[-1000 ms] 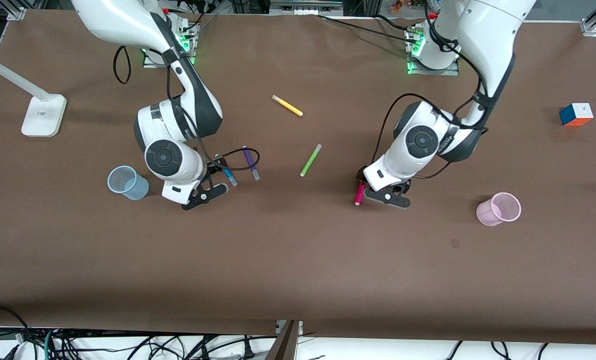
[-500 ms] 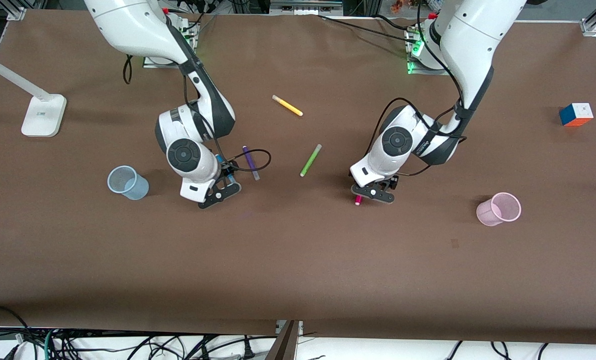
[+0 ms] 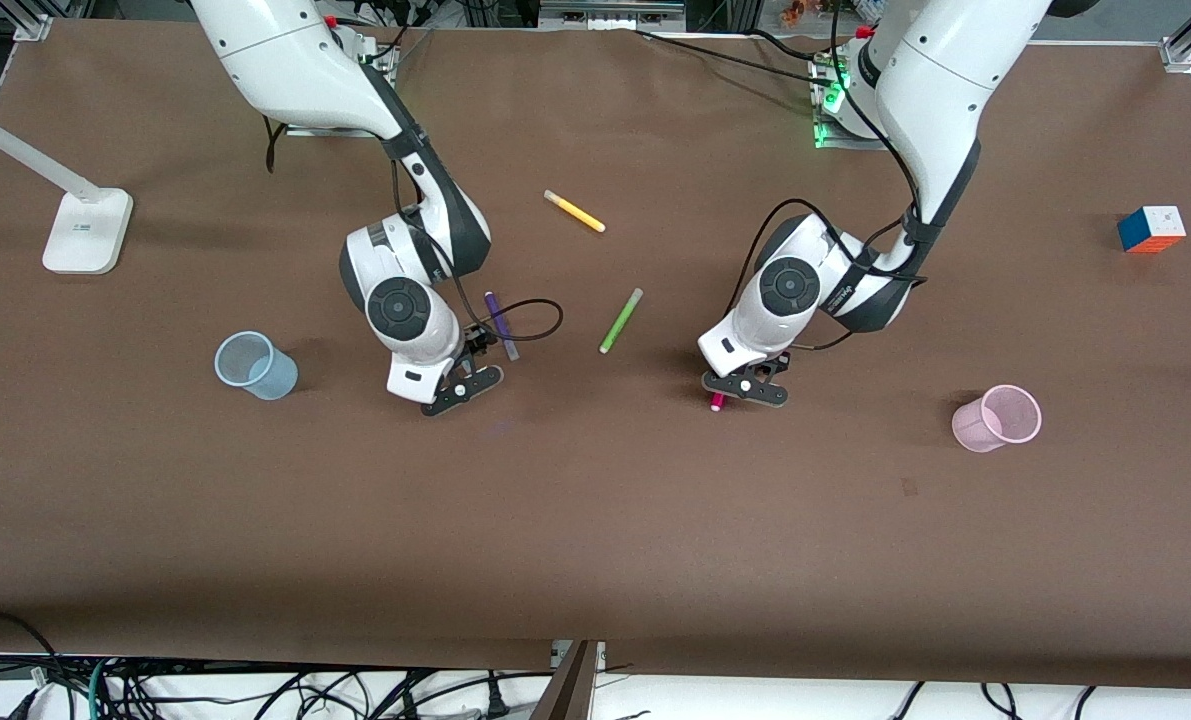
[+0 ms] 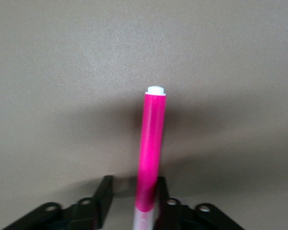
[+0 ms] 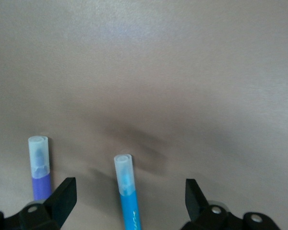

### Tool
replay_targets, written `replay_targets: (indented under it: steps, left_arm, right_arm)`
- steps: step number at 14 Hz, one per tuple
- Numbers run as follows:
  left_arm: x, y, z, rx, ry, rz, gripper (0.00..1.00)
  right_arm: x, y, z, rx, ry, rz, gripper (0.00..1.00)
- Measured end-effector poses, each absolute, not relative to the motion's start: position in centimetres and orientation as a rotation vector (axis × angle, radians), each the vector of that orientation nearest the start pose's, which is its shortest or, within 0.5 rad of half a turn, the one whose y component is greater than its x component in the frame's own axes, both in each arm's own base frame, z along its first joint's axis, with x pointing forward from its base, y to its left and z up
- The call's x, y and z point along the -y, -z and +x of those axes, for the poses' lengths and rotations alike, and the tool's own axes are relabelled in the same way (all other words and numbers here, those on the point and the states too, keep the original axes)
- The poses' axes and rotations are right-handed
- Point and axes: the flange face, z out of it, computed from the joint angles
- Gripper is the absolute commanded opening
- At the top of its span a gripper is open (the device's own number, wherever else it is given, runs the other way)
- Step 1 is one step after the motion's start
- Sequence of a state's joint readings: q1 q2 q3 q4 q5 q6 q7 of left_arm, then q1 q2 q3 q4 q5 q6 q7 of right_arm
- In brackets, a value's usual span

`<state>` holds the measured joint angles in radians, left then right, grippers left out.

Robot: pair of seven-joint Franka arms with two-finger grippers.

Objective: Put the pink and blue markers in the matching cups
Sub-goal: 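Close the left gripper on the pink marker while the right gripper grasps the blue, then carry the pink marker to the pink cup while the right gripper carries blue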

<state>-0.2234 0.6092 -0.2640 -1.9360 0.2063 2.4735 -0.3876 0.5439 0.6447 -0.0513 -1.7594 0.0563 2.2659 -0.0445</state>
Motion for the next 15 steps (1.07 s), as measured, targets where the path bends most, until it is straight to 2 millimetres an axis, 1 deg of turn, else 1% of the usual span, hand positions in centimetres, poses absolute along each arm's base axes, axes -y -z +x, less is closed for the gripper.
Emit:
replay_targets:
  steps: [3, 5, 6, 7, 8, 10, 11, 13, 14, 15]
  left_arm:
    - [28.4, -17.4, 54.8, -0.343, -0.073, -3.129, 0.00]
    - [27.9, -18.4, 55.3, -0.331, -0.076, -3.121, 0.00]
    - [27.4, -19.5, 55.7, -0.328, -0.094, -3.105, 0.00]
    - [26.5, -21.3, 56.3, -0.337, -0.114, -3.084, 0.00]
    - [25.4, -23.3, 56.9, -0.356, -0.137, -3.062, 0.00]
    - [22.9, -28.0, 57.8, -0.431, -0.216, -3.010, 0.00]
    - [21.3, -30.4, 58.3, -0.471, -0.268, -2.982, 0.00]
    - [17.5, -35.2, 59.7, -0.590, -0.392, -2.930, 0.00]
    - [15.2, -37.2, 60.6, -0.652, -0.447, -2.915, 0.00]
    - [12.3, -38.9, 61.4, -0.714, -0.489, -2.900, 0.00]
  right_arm:
    - [-31.1, -17.9, 56.6, 0.791, -0.223, -3.058, 1.00]
    - [-30.9, -17.4, 56.4, 0.789, -0.206, -3.058, 0.81]
    - [-30.8, -17.1, 56.2, 0.789, -0.207, -3.059, 0.64]
    - [-30.7, -17.0, 56.2, 0.788, -0.206, -3.059, 0.41]
    - [-30.7, -17.0, 56.2, 0.787, -0.204, -3.059, 0.25]
    - [-30.5, -17.3, 56.4, 0.782, -0.195, -3.062, 0.07]
    - [-30.5, -17.5, 56.5, 0.781, -0.190, -3.062, 0.01]
    - [-30.4, -17.8, 56.6, 0.778, -0.183, -3.063, 0.00]
    - [-30.4, -17.8, 56.6, 0.779, -0.182, -3.063, 0.00]
    - [-30.4, -17.8, 56.6, 0.779, -0.181, -3.062, 0.00]
